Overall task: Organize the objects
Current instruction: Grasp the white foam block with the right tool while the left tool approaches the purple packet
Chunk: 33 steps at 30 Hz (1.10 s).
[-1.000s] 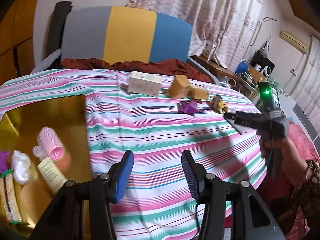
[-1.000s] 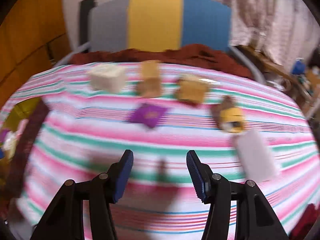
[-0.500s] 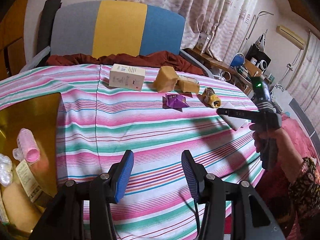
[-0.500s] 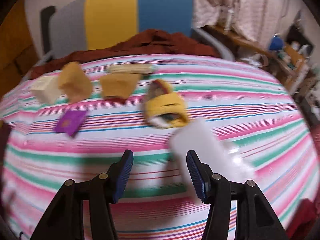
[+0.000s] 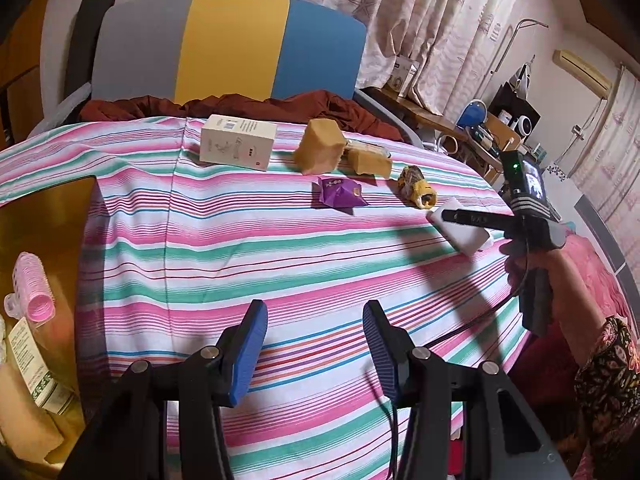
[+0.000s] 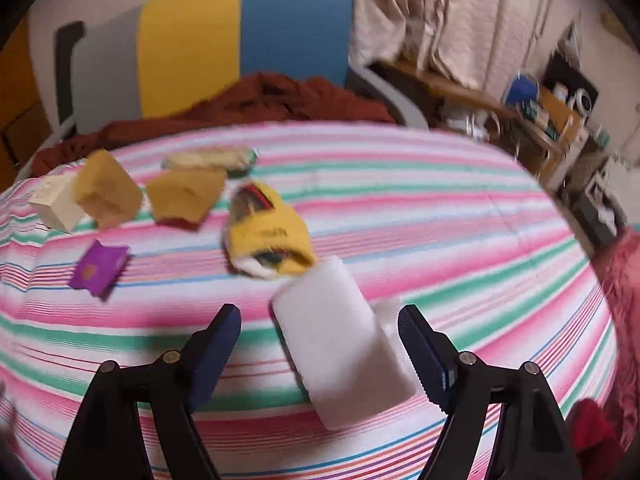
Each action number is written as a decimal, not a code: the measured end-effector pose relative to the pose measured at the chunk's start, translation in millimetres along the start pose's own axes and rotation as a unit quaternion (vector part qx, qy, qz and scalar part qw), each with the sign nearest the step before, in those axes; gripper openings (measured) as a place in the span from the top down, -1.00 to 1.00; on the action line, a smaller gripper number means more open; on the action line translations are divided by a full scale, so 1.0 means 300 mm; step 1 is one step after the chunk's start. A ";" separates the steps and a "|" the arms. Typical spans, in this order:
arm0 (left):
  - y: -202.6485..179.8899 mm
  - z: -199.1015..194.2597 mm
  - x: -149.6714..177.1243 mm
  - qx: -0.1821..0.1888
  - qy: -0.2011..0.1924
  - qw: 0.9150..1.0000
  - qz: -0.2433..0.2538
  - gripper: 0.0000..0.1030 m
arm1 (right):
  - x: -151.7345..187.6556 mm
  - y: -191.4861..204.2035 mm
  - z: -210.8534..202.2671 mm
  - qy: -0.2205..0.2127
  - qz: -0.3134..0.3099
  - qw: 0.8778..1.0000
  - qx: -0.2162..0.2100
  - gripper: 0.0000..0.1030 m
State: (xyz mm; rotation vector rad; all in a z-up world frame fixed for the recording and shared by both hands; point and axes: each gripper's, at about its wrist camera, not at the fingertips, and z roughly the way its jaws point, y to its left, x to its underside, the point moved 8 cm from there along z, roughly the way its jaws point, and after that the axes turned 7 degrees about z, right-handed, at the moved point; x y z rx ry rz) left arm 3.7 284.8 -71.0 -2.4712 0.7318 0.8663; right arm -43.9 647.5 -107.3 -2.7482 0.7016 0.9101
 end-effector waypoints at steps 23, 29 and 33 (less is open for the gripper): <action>-0.024 0.023 -0.027 0.006 0.002 1.000 -0.004 0.03 | 0.015 -0.031 -0.025 0.022 0.071 0.995 -0.062 -0.59; -0.044 0.037 -0.048 0.006 0.004 1.000 0.000 0.03 | 0.029 -0.017 0.002 0.026 0.013 1.000 -0.007 -0.59; -0.066 0.061 -0.065 0.003 0.006 1.000 0.012 0.03 | 0.044 -0.047 0.055 0.042 -0.021 0.998 0.040 -0.59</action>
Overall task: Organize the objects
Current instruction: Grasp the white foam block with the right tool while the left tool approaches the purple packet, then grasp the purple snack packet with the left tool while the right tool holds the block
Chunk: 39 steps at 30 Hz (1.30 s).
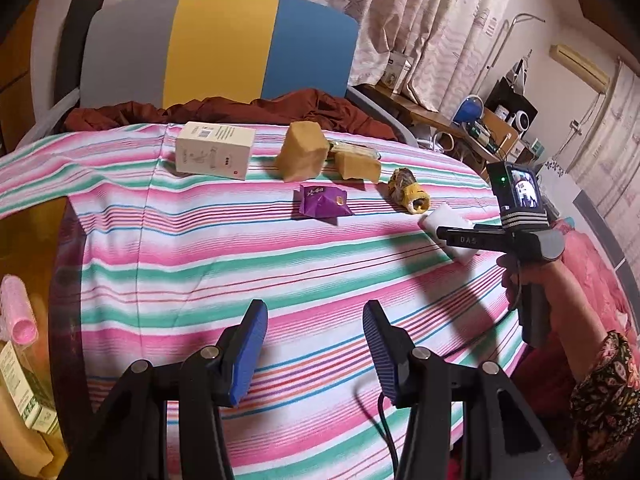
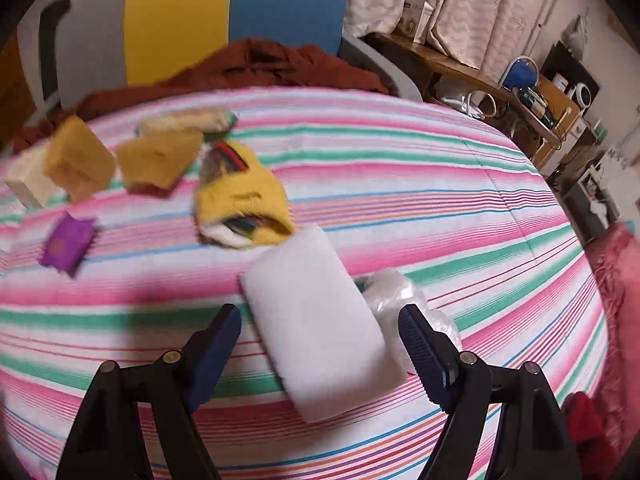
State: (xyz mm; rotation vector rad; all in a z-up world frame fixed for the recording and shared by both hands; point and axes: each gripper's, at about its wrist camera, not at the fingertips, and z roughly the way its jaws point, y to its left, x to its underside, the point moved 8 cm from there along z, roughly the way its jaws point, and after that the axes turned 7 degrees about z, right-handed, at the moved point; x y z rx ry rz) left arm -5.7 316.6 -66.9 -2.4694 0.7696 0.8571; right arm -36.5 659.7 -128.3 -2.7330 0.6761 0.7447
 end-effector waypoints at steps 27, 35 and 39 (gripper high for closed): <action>-0.010 0.467 -0.293 -0.039 0.025 0.999 -0.004 -0.34 | 0.099 0.115 -0.082 0.065 0.030 0.988 -0.136 -0.13; -0.037 0.578 -0.322 -0.046 0.029 0.998 0.024 -0.29 | 0.091 0.129 -0.041 0.076 0.026 0.985 -0.149 -0.13; -0.054 0.588 -0.312 -0.053 0.013 0.997 0.057 -0.04 | 0.092 0.136 -0.035 0.078 0.025 0.986 -0.149 -0.13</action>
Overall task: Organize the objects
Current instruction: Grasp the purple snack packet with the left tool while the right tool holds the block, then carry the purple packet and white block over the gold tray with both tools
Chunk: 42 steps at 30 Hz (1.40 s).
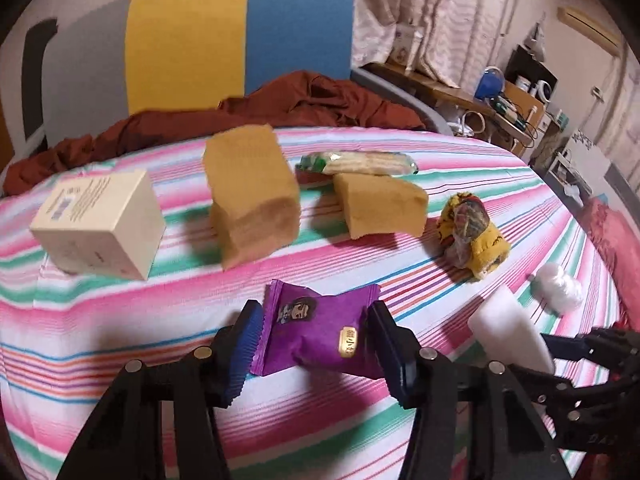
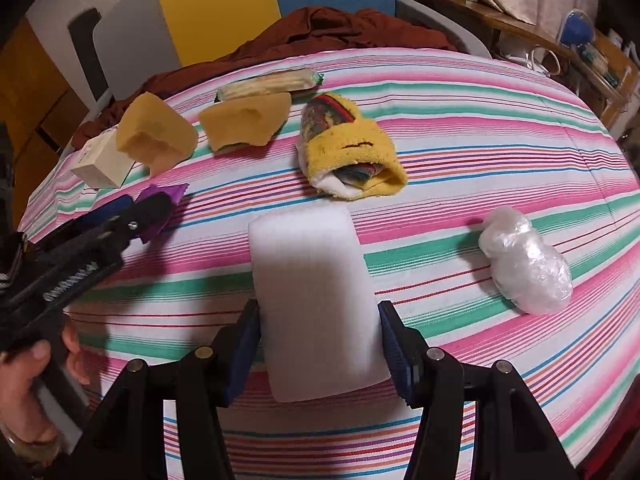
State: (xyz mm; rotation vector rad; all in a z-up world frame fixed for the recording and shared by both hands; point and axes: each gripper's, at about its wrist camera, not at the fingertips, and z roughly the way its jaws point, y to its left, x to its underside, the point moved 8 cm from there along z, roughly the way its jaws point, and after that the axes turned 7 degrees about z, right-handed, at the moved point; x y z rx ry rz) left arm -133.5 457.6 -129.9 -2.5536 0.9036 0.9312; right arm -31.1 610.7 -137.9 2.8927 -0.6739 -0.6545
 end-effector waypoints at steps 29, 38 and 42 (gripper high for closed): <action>0.036 -0.320 0.181 -0.019 -0.083 0.996 0.026 0.22 | -0.002 0.072 -0.042 -0.032 -0.012 0.998 -0.045 -0.13; 0.075 -0.505 0.240 -0.014 -0.120 0.993 0.014 0.22 | 0.029 0.153 -0.022 -0.027 -0.041 0.997 -0.057 -0.13; 0.132 -0.579 0.248 -0.015 -0.128 0.991 -0.023 0.22 | 0.036 0.180 -0.016 -0.027 -0.047 0.997 -0.063 -0.13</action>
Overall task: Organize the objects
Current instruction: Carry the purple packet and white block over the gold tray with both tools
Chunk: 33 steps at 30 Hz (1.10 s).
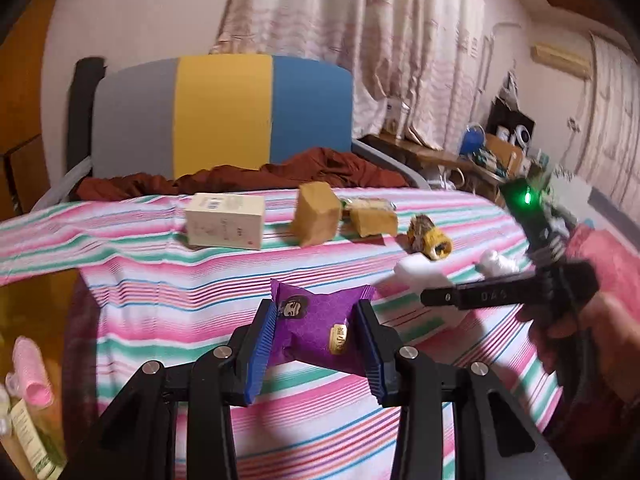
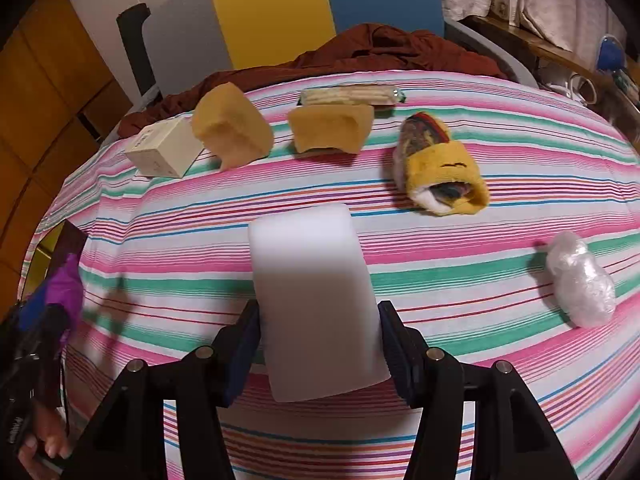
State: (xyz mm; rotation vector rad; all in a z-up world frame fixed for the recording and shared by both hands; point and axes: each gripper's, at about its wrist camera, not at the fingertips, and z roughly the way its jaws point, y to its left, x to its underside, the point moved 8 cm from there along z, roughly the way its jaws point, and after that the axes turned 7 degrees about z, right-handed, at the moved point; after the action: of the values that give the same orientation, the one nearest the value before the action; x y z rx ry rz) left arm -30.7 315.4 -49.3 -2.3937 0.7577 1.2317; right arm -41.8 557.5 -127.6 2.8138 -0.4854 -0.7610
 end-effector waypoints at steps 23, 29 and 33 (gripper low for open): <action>0.467 -0.364 0.071 -0.001 -0.016 0.977 -0.211 0.21 | 0.105 0.378 -0.039 -0.024 -0.098 0.992 -0.081 -0.13; 0.615 -0.447 0.124 -0.033 -0.024 0.970 -0.240 0.21 | 0.161 0.561 -0.071 -0.018 -0.125 0.984 -0.125 -0.13; 0.704 -0.478 0.178 -0.066 -0.020 0.965 -0.253 0.21 | 0.210 0.705 -0.080 -0.003 -0.133 0.978 -0.163 -0.13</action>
State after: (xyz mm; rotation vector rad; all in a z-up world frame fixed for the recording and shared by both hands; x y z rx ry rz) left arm -39.7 56.0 -24.4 -2.4390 0.0337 1.1300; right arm -33.3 340.7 -80.8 2.5912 0.0206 -0.8138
